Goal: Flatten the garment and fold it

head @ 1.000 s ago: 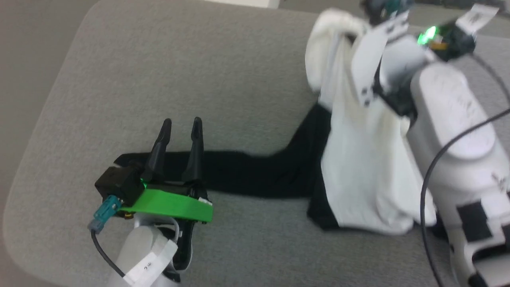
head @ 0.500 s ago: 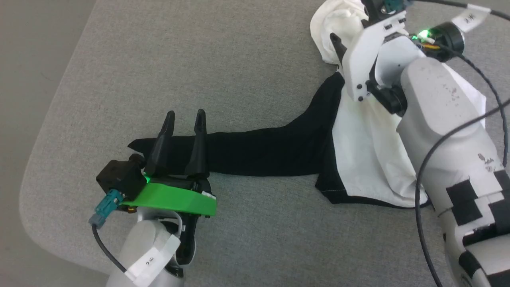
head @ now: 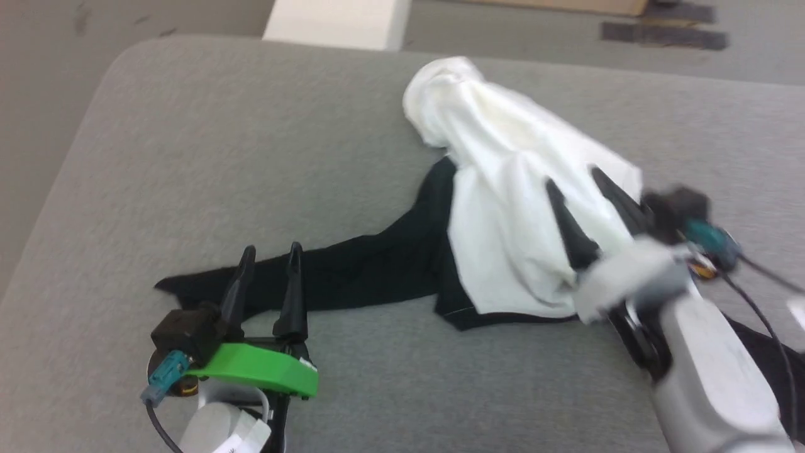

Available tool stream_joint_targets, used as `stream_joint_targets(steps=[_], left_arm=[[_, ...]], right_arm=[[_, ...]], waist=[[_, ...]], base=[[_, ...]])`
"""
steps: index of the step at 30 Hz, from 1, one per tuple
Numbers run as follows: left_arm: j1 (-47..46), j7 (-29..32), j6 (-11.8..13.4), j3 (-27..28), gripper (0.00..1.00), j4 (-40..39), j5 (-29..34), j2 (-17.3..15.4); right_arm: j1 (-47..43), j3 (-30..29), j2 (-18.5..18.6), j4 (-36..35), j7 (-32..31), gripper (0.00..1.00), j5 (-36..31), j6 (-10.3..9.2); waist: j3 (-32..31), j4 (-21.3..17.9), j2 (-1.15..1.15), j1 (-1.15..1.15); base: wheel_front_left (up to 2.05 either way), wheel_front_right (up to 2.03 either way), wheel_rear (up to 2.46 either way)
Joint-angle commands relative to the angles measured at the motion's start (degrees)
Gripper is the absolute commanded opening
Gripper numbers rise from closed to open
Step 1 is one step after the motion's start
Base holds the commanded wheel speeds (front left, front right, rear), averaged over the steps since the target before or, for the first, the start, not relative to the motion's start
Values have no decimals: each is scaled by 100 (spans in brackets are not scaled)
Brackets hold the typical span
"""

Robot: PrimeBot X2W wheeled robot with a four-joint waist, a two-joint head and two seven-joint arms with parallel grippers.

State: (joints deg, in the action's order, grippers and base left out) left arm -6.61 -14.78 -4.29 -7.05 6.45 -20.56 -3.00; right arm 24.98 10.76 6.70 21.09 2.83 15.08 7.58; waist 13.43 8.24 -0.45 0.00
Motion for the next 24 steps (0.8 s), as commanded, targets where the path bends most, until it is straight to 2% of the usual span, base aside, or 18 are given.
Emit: stream_joint_targets(steps=[1,7,10,13,17,24], left_arm=[[69,-22,-50,12,100,30,46,12],[126,-19,-101,-223,100,278,93,12],[101,78,-103,-354,100,483,167,-12],[78,444,-52,-514,100,694,289,-72],[24,1186,121,-657,100,945,437,-181],[-151,2209,652,-600,100,1207,610,-328]], right_arm=[[-389,-241,-45,-341,48,100,-139,-9],[-1789,-1255,-305,-1754,-50,100,-609,-9],[-2206,-1410,-358,-2144,-227,100,-665,-9],[-2455,-1475,-376,-2387,-375,100,-631,-9],[-2591,-1470,-379,-2546,-464,100,-397,-9],[-2598,-1388,-381,-2623,-473,100,-235,-9]], waist=[[-648,-707,44,0],[-757,-907,44,0],[-783,-1018,44,0],[-785,-1126,44,0],[-771,-1243,44,0],[-688,-1387,44,0]], base=[[0,0,0],[0,0,0],[0,0,0],[0,0,0],[0,0,0],[0,0,0]])
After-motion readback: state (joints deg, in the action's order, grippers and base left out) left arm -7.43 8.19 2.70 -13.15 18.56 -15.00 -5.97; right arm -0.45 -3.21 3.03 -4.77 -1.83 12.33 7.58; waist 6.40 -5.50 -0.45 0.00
